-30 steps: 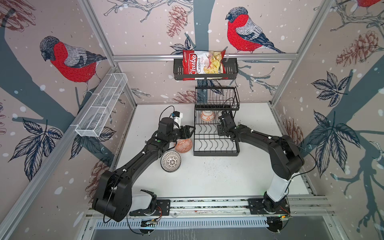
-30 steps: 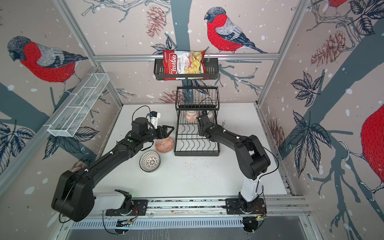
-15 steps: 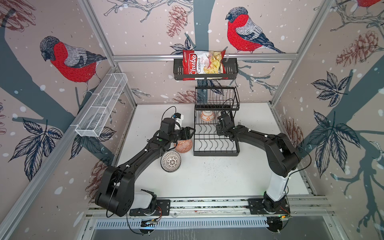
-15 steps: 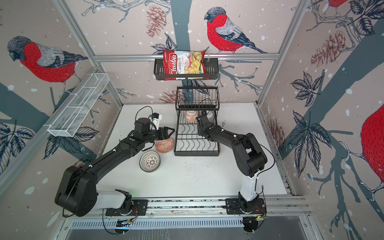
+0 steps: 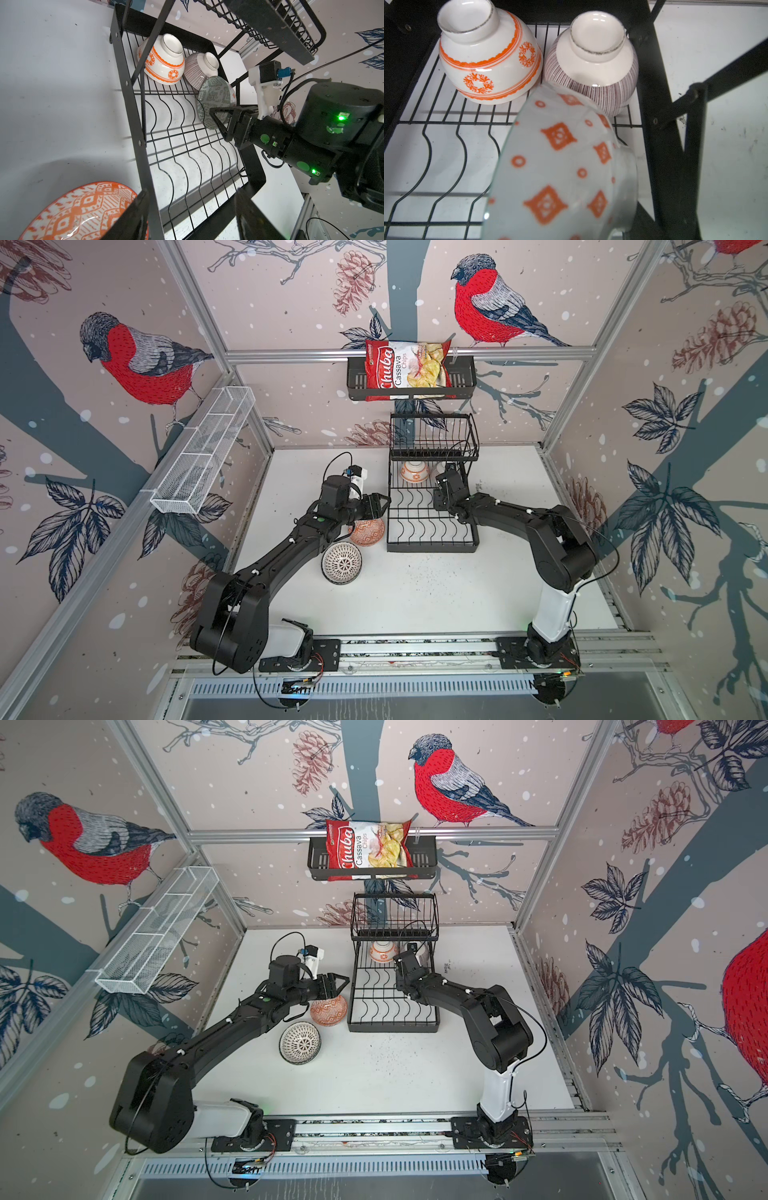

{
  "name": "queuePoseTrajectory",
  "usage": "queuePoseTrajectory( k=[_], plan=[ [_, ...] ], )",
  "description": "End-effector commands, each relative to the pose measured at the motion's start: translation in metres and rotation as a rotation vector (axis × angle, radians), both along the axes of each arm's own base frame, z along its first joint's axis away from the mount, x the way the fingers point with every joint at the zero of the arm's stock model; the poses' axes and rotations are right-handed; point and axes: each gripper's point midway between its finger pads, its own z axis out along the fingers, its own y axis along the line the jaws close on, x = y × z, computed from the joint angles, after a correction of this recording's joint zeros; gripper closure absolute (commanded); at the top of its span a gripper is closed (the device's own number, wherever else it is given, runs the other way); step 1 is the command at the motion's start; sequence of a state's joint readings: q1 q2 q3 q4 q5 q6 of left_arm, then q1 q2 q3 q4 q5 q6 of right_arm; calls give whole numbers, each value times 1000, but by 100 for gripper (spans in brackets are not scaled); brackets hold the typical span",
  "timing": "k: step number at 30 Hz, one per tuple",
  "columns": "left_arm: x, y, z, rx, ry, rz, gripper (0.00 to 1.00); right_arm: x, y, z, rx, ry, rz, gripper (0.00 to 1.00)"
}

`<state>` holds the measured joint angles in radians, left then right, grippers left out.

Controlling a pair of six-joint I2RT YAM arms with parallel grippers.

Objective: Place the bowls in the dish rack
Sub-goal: 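Set the green-patterned bowl on edge against the pink-striped bowl with the right gripper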

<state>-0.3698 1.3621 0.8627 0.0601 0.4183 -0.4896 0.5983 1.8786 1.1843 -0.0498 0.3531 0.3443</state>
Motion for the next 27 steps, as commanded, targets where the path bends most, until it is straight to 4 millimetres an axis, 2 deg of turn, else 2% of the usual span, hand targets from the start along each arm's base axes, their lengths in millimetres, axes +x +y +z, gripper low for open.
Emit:
queuePoseTrajectory(
  k=[1, 8, 16, 27],
  plan=[
    [0, 2, 2, 10, -17, -2, 35, -12, 9, -10, 59, 76, 26, 30],
    [2, 1, 2, 12, -19, -3, 35, -11, 5, -2, 60, 60, 20, 15],
    [2, 1, 4, 12, -20, -3, 35, -10, 1, 3, 61, 48, 16, 8],
    [2, 2, 4, 18, -19, 0, 35, -10, -2, 17, 70, 20, 6, 6]
  ],
)
